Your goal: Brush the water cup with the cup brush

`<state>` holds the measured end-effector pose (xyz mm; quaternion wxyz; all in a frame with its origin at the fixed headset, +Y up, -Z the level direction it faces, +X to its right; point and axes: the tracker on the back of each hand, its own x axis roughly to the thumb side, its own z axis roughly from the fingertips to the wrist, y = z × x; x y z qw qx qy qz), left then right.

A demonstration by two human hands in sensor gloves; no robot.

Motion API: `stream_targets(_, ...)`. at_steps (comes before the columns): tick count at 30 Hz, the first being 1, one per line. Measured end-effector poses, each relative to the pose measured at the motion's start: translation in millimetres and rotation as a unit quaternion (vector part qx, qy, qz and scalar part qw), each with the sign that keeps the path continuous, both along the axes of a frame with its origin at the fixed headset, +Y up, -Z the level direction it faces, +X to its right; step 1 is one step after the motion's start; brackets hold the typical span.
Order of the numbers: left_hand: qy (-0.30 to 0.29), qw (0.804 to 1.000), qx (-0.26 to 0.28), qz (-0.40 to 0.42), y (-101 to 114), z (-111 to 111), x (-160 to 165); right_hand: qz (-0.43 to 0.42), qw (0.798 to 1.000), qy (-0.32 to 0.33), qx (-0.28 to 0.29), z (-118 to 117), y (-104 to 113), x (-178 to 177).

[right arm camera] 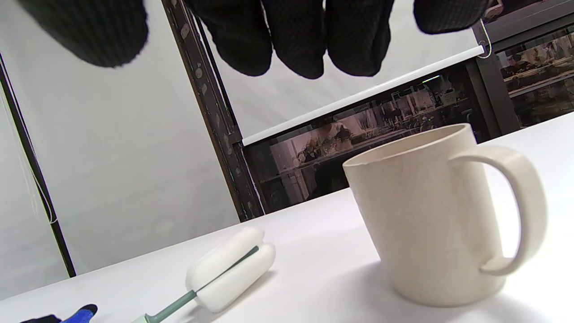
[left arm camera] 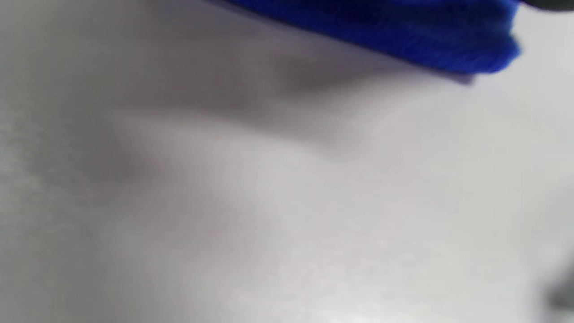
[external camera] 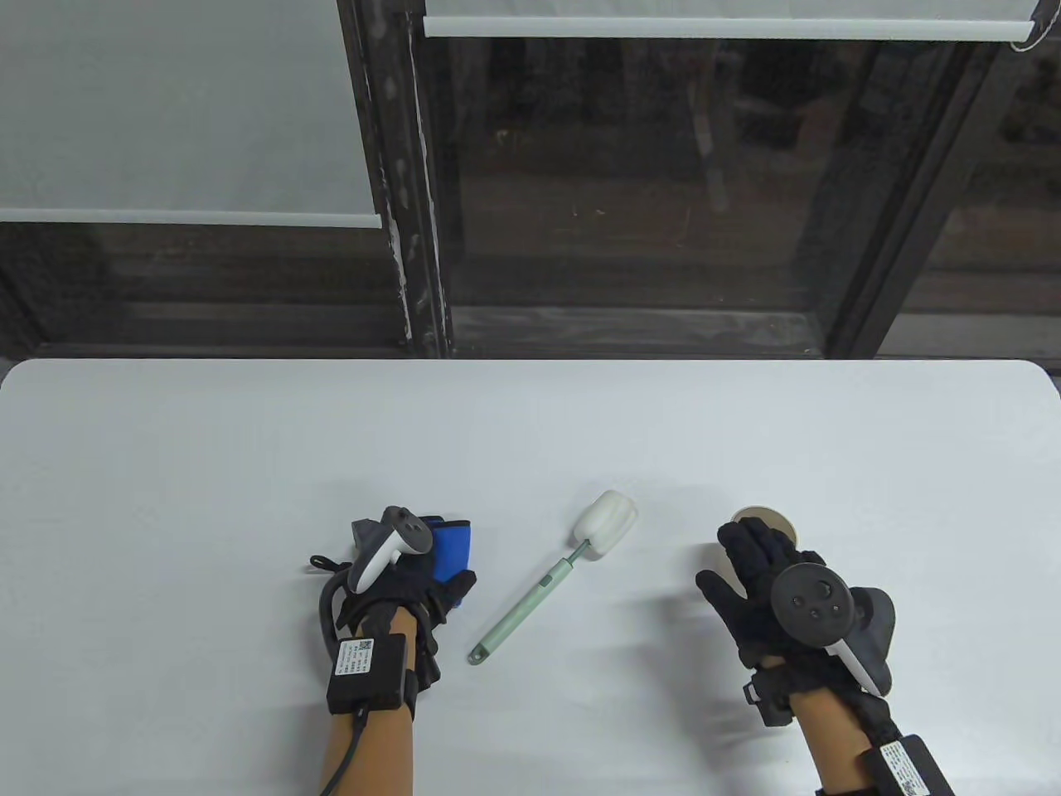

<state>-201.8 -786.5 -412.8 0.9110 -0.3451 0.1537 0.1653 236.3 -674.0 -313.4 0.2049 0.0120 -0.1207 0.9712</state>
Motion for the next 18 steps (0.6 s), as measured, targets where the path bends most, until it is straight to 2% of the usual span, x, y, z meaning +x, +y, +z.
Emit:
stream_targets(3,0.002,0.998,0.051,0.026,14.7,3.7,-1.6,0.005,1.000,-0.001,0.000,0.0,0.4,-0.8)
stream_targets(6,-0.003,0.988,0.154,0.017,42.3,14.6,0.5,0.015,1.000,-0.001,0.005,0.2,1.2,-2.4)
stream_targets(9,-0.026,0.966,0.257,0.016,67.2,32.7,8.7,0.024,1.000,-0.002,0.006,0.2,1.3,-4.5)
stream_targets(13,-0.091,0.943,0.319,-0.031,96.0,60.8,23.2,0.031,1.000,-0.002,0.006,0.5,0.8,-6.2)
stream_targets(18,-0.111,0.923,0.366,-0.050,117.7,96.1,39.0,0.037,0.999,-0.001,0.018,3.0,2.5,-8.9)
